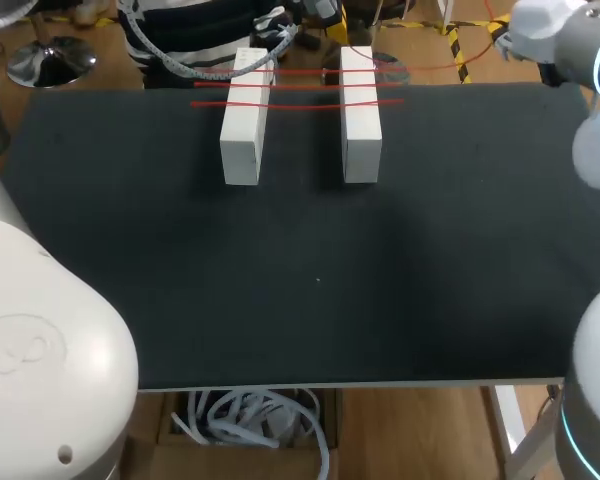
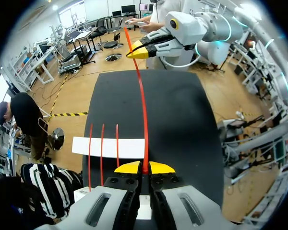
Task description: Grab the tape and strap the tape.
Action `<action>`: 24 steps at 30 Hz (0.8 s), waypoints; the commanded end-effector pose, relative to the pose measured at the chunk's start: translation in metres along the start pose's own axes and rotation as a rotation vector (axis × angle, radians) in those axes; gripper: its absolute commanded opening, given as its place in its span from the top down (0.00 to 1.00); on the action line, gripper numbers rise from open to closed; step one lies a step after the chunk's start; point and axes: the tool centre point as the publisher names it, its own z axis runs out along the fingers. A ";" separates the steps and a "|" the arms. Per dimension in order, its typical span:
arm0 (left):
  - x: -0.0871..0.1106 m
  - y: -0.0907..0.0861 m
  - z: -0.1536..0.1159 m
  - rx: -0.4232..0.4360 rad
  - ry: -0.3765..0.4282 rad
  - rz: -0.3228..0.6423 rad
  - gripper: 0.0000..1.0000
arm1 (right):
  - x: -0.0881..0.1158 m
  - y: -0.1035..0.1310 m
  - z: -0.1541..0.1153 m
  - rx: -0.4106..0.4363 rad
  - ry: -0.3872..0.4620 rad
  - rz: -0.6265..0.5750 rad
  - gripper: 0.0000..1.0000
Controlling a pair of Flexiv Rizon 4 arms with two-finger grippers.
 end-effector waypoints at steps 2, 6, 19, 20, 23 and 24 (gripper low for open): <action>0.000 -0.001 -0.001 -0.005 0.001 -0.001 1.00 | 0.000 0.008 -0.004 0.483 0.136 -0.404 1.00; 0.000 -0.001 -0.001 -0.005 0.001 -0.001 1.00 | 0.007 0.008 -0.003 0.496 0.151 -0.446 1.00; 0.000 -0.001 -0.001 -0.005 0.001 -0.001 1.00 | 0.021 0.014 -0.001 0.499 0.155 -0.600 1.00; 0.000 -0.001 -0.001 -0.005 0.001 -0.001 1.00 | 0.022 0.014 -0.001 0.501 0.152 -0.618 1.00; 0.000 -0.001 -0.001 -0.005 0.001 -0.001 1.00 | 0.025 0.016 -0.001 0.490 0.150 -0.636 1.00; 0.000 -0.001 -0.001 -0.005 0.001 -0.001 1.00 | 0.026 0.016 -0.001 0.491 0.150 -0.630 1.00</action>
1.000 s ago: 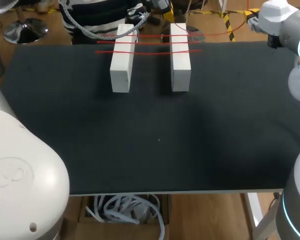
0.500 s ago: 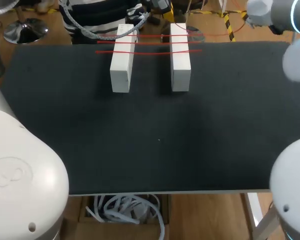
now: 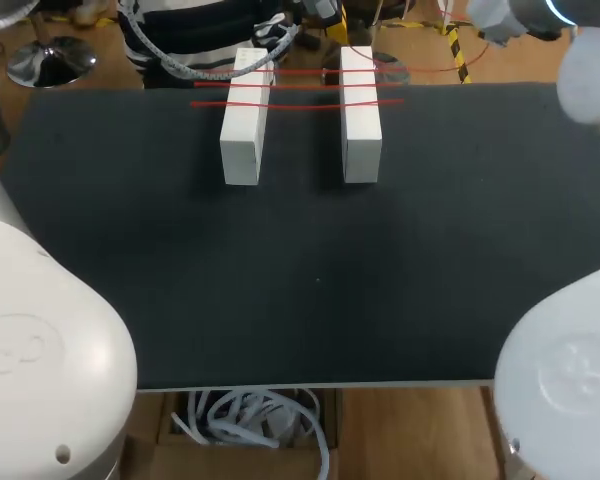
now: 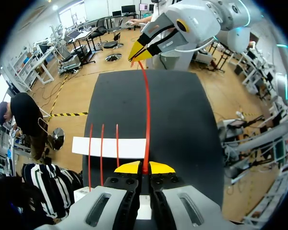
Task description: Grab the tape and strap the tape.
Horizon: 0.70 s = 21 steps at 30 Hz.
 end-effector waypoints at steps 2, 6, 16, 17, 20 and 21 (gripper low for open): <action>0.000 -0.001 -0.001 -0.005 0.002 -0.001 1.00 | 0.002 0.006 -0.001 0.145 0.006 0.043 1.00; 0.000 -0.001 -0.001 -0.005 0.002 -0.001 1.00 | 0.001 0.007 -0.003 0.071 0.016 0.118 1.00; 0.000 -0.001 -0.001 -0.005 0.002 -0.001 1.00 | 0.001 0.007 -0.003 0.071 0.016 0.118 1.00; 0.000 -0.001 -0.001 -0.005 0.002 -0.001 1.00 | 0.001 0.007 -0.003 0.071 0.016 0.118 1.00; 0.000 -0.001 -0.001 -0.005 0.002 -0.001 1.00 | -0.003 0.013 0.001 0.150 -0.041 -0.056 1.00; 0.000 -0.001 -0.001 -0.005 0.002 -0.001 1.00 | -0.005 0.014 0.002 0.192 -0.060 -0.110 1.00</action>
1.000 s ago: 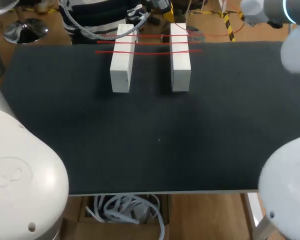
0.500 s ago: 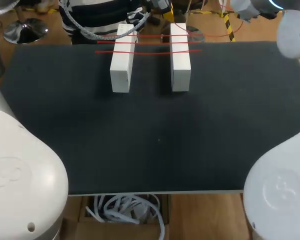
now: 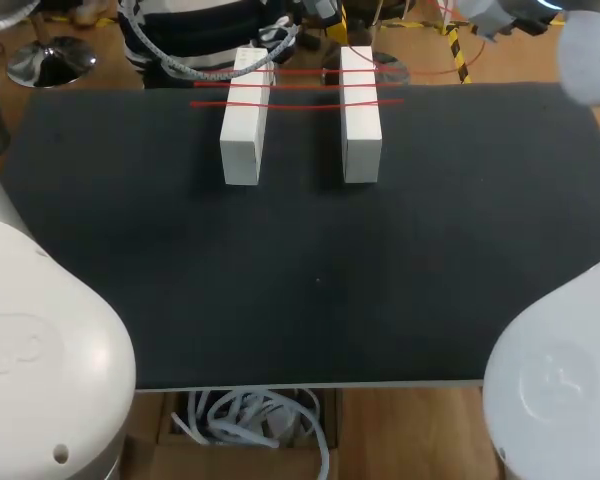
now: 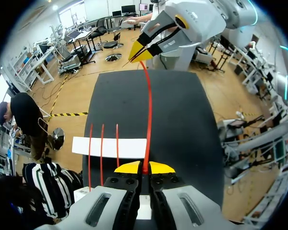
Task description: Grab the tape and strap the tape.
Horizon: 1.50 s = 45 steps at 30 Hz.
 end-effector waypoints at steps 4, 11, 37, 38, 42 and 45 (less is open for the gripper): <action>0.000 -0.001 -0.001 -0.005 0.002 -0.001 1.00 | -0.003 0.015 0.003 0.220 -0.193 -0.398 1.00; 0.000 -0.001 -0.001 -0.005 0.002 -0.001 1.00 | 0.009 0.019 0.001 0.224 -0.272 -0.432 1.00; 0.000 -0.001 -0.001 -0.005 0.002 -0.001 1.00 | 0.032 0.027 0.010 0.181 -0.431 -0.157 1.00; 0.000 -0.001 -0.001 -0.005 0.002 -0.001 1.00 | 0.033 0.029 0.011 0.181 -0.434 -0.164 1.00; 0.000 -0.001 -0.001 -0.005 0.002 -0.001 1.00 | 0.037 0.032 0.009 0.181 -0.432 -0.171 1.00; 0.000 -0.001 -0.001 -0.005 0.002 -0.001 1.00 | 0.041 0.035 0.007 0.181 -0.428 -0.184 1.00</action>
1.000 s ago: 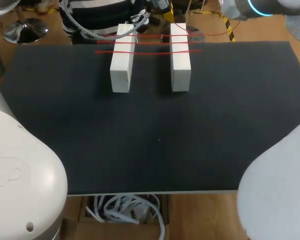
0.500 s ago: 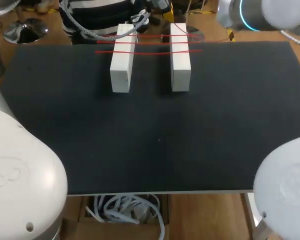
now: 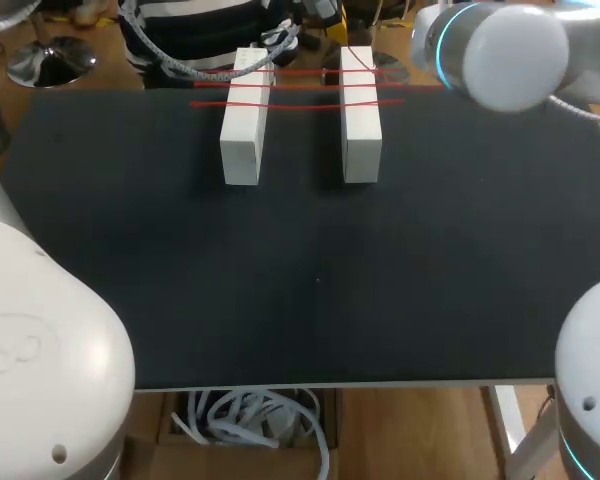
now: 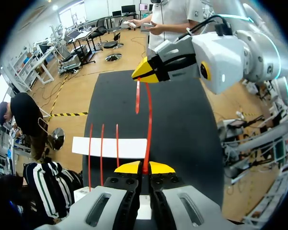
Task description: Grab the tape and strap the tape.
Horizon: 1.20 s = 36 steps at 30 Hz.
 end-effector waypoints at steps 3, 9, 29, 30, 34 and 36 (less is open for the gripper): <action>0.000 -0.001 -0.001 -0.004 0.002 -0.001 1.00 | 0.006 0.011 -0.007 0.132 -0.152 -0.024 1.00; 0.000 -0.001 -0.001 -0.004 0.002 -0.001 1.00 | 0.004 0.020 -0.009 0.113 -0.162 -0.038 1.00; 0.000 -0.001 -0.001 -0.004 0.002 -0.001 1.00 | 0.003 0.052 -0.012 0.068 -0.160 -0.094 1.00; 0.000 -0.001 -0.001 -0.004 0.002 -0.001 1.00 | 0.004 0.053 -0.013 0.066 -0.159 -0.097 1.00; 0.000 -0.001 -0.001 -0.004 0.002 -0.001 1.00 | 0.005 0.056 -0.014 0.062 -0.156 -0.103 1.00; 0.000 -0.001 -0.001 -0.004 0.002 -0.001 1.00 | 0.006 0.057 -0.014 0.065 -0.154 -0.109 1.00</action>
